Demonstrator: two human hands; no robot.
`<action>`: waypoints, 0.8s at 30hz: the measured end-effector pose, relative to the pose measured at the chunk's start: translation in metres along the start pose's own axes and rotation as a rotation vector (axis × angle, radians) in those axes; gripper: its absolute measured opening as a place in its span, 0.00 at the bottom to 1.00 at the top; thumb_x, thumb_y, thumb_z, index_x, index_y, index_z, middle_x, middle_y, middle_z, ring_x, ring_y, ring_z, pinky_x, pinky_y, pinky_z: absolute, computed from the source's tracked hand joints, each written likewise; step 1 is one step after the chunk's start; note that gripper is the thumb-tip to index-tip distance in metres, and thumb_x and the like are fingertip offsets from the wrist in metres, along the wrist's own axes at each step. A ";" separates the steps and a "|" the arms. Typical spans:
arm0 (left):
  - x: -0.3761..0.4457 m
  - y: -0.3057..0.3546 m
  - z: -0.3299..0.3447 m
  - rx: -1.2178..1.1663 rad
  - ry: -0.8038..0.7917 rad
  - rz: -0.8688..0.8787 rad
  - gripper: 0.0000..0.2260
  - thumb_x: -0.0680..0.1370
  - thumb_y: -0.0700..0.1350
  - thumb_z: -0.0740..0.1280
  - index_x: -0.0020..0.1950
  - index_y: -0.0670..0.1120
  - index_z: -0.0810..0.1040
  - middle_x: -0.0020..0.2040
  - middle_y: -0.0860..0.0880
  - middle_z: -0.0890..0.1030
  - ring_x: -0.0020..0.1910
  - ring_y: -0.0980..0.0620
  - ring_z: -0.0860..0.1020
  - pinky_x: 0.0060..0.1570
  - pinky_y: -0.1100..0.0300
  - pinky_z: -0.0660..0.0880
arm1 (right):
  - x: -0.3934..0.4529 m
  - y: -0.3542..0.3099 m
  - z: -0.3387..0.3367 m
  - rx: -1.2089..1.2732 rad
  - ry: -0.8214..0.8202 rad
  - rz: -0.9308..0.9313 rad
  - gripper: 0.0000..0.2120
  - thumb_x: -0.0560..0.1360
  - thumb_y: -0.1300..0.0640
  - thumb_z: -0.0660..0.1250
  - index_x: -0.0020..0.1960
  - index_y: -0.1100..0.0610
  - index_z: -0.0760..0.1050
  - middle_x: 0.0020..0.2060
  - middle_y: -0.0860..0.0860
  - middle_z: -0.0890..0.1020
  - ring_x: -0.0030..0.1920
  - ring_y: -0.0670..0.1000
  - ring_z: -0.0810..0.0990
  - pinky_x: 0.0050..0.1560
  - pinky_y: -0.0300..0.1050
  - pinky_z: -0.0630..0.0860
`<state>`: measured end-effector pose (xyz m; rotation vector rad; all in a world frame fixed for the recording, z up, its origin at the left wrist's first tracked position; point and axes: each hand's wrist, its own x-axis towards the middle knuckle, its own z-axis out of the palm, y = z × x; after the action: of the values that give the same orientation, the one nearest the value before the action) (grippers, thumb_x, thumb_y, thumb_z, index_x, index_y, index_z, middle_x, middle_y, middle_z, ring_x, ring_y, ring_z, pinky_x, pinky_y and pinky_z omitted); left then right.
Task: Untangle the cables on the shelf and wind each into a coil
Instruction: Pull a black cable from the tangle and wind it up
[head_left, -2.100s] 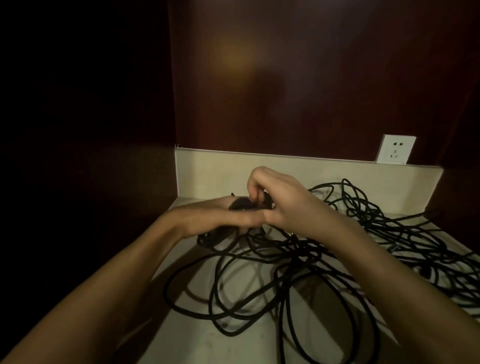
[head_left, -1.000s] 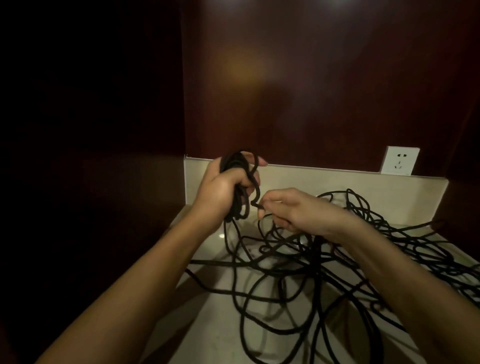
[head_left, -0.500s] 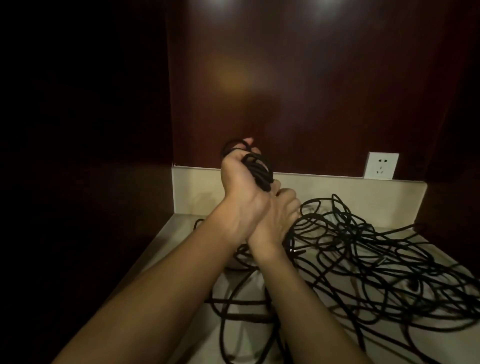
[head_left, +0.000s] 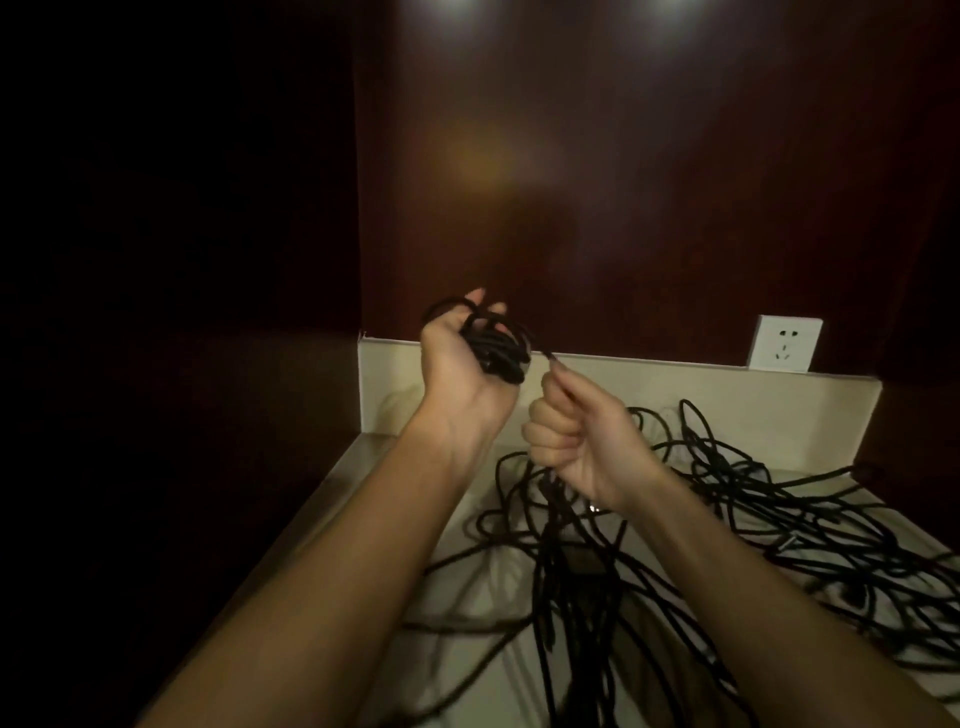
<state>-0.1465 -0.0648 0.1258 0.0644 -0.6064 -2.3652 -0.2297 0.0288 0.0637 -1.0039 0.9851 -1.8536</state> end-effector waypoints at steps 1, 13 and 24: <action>-0.002 -0.002 0.000 0.045 0.010 -0.011 0.12 0.83 0.43 0.53 0.56 0.46 0.76 0.45 0.45 0.79 0.39 0.51 0.74 0.49 0.53 0.71 | 0.003 0.005 -0.005 -0.040 0.067 -0.030 0.20 0.79 0.47 0.61 0.29 0.52 0.67 0.23 0.46 0.59 0.23 0.44 0.54 0.22 0.35 0.54; 0.008 -0.002 0.002 0.028 -0.152 0.094 0.11 0.80 0.38 0.54 0.52 0.46 0.74 0.37 0.46 0.71 0.35 0.49 0.72 0.66 0.42 0.70 | 0.045 -0.048 -0.042 -1.961 0.311 -0.436 0.32 0.77 0.32 0.46 0.52 0.57 0.73 0.44 0.60 0.83 0.47 0.65 0.81 0.40 0.51 0.70; 0.019 0.002 -0.008 0.023 -0.058 0.455 0.12 0.78 0.33 0.57 0.56 0.46 0.74 0.39 0.47 0.73 0.34 0.52 0.75 0.54 0.45 0.77 | 0.065 0.040 0.017 -1.227 0.796 -0.457 0.08 0.81 0.57 0.59 0.54 0.60 0.74 0.50 0.58 0.79 0.54 0.61 0.76 0.51 0.52 0.70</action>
<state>-0.1577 -0.0817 0.1215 -0.1208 -0.6027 -1.9245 -0.2283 -0.0482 0.0526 -1.1903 2.7578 -1.9790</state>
